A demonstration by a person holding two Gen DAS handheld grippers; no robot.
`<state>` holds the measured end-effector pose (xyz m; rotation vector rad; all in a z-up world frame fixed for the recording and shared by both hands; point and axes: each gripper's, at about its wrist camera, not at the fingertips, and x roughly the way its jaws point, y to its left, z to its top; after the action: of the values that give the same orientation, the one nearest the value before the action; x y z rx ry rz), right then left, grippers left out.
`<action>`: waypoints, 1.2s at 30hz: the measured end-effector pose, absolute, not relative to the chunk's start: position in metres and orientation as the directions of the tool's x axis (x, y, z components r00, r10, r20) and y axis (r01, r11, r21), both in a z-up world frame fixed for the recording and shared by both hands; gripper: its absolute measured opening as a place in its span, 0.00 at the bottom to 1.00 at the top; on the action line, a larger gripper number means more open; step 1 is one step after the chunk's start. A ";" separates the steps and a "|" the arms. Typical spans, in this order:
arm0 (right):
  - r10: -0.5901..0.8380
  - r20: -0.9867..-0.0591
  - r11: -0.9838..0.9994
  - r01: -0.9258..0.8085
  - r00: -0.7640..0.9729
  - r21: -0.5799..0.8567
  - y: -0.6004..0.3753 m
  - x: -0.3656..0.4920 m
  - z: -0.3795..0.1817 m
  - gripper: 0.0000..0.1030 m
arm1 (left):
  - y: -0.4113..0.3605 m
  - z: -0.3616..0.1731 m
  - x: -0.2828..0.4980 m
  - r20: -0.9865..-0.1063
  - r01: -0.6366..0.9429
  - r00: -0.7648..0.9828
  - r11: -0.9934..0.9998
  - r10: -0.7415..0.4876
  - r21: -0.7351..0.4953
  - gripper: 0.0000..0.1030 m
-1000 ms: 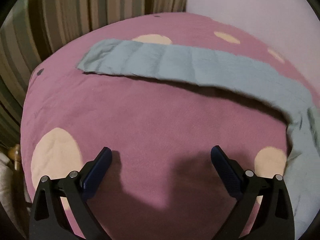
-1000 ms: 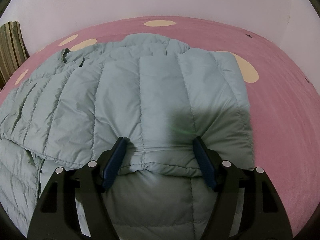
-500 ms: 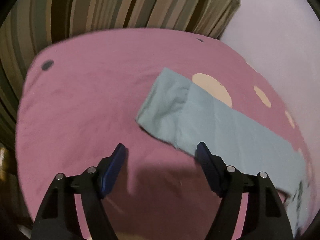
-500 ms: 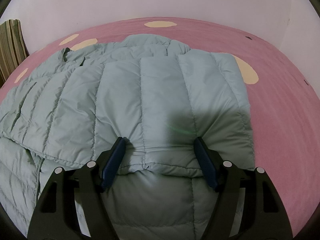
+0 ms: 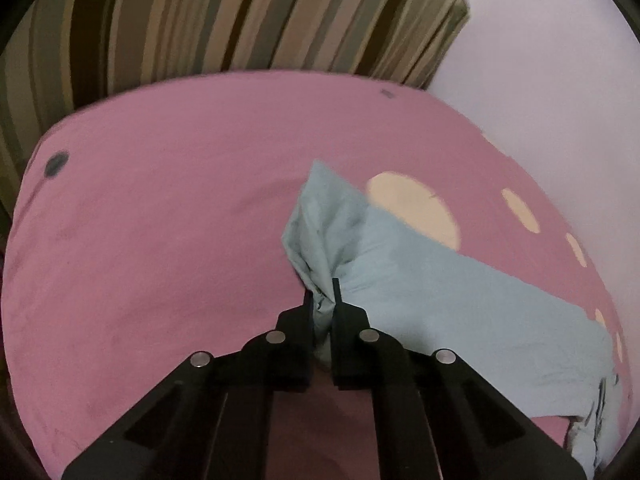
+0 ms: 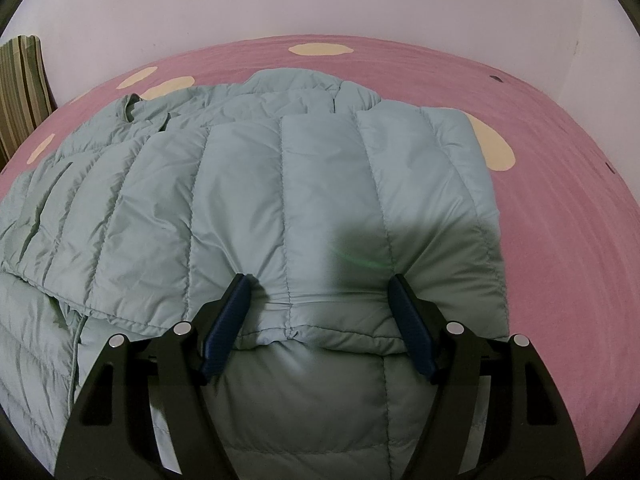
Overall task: Fold large clothes
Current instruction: 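Fold the held side over the jacket body and open the left tool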
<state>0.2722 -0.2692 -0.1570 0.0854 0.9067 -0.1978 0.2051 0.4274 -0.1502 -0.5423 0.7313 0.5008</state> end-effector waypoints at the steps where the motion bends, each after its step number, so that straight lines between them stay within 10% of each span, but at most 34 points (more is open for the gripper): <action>1: -0.134 -0.789 0.978 0.206 0.600 -0.010 -0.269 0.272 -0.157 0.69 | 0.417 -0.141 0.208 -0.717 -0.578 0.655 0.769 0.237 -0.273 0.04; 16: -0.117 -0.788 0.979 0.203 0.605 0.010 -0.271 0.272 -0.156 0.69 | 0.152 -0.056 0.257 -0.597 -0.125 0.802 0.980 0.008 -0.154 0.04; 33: -0.099 -0.786 0.978 0.206 0.610 0.037 -0.271 0.272 -0.157 0.72 | -0.076 -0.126 0.275 -0.720 0.209 0.670 0.977 -0.181 -0.051 0.04; 36: -0.095 -0.786 0.978 0.206 0.611 0.042 -0.271 0.271 -0.157 0.73 | -0.091 -0.126 0.265 -0.730 0.230 0.655 0.972 -0.193 -0.050 0.20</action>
<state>0.2713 -0.2709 -0.1567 0.1325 0.8969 -0.1746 0.2653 -0.0909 -0.1260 0.0479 0.8218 -0.2399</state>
